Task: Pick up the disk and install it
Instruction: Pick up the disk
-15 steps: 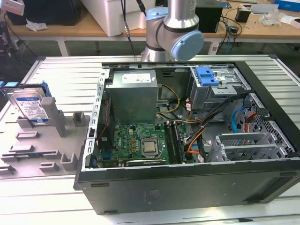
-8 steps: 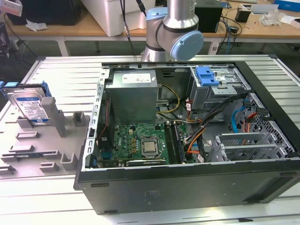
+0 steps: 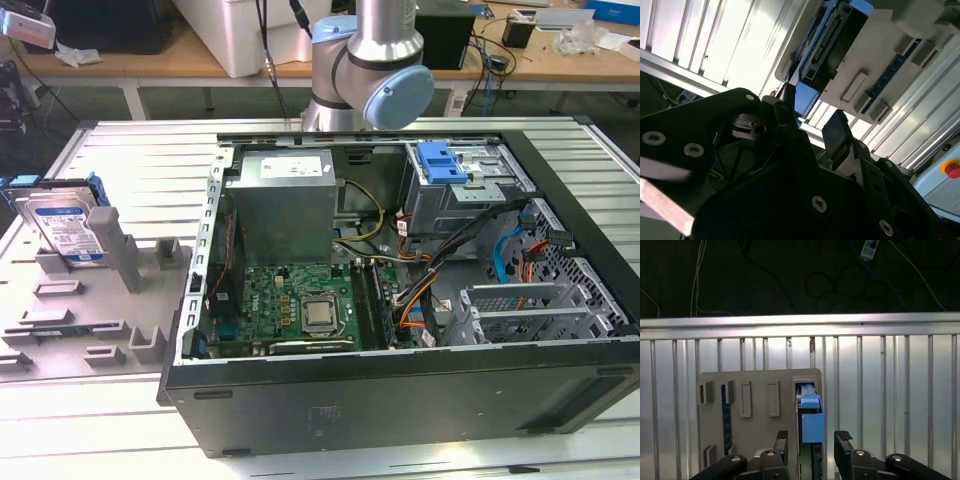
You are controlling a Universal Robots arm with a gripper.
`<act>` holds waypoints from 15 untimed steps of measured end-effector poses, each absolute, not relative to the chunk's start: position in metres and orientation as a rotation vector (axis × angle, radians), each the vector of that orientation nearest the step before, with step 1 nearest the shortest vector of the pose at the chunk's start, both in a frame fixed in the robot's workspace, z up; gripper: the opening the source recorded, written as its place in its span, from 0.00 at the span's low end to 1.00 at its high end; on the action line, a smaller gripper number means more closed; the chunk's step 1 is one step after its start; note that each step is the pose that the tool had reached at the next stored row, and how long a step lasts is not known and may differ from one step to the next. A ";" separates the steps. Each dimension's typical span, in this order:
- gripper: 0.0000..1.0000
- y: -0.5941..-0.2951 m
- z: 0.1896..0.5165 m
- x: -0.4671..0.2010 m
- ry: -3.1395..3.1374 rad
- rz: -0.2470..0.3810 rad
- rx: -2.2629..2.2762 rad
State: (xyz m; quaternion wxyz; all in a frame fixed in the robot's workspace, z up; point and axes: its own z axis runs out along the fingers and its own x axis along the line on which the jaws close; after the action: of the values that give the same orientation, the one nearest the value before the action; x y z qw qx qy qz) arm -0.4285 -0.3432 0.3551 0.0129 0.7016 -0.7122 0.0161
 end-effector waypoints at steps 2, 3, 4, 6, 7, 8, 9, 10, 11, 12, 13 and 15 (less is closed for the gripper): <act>0.50 -0.343 0.354 -0.428 -2.219 0.050 2.186; 0.50 -0.343 0.353 -0.428 -2.220 0.050 2.186; 0.50 -0.343 0.352 -0.428 -2.220 0.050 2.186; 0.50 -0.344 0.350 -0.428 -2.219 0.050 2.186; 0.50 -0.344 0.349 -0.428 -2.219 0.050 2.186; 0.50 -0.344 0.349 -0.428 -2.219 0.050 2.186; 0.50 -0.344 0.348 -0.428 -2.219 0.050 2.186; 0.50 -0.344 0.347 -0.428 -2.219 0.050 2.186; 0.50 -0.344 0.347 -0.428 -2.219 0.050 2.186; 0.50 -0.344 0.346 -0.428 -2.219 0.050 2.186; 0.50 -0.344 0.346 -0.428 -2.219 0.050 2.186; 0.50 -0.344 0.345 -0.428 -2.219 0.050 2.186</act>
State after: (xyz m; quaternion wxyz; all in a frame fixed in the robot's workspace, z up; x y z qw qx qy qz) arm -0.4285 -0.3445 0.3449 0.0129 0.7016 -0.7123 0.0161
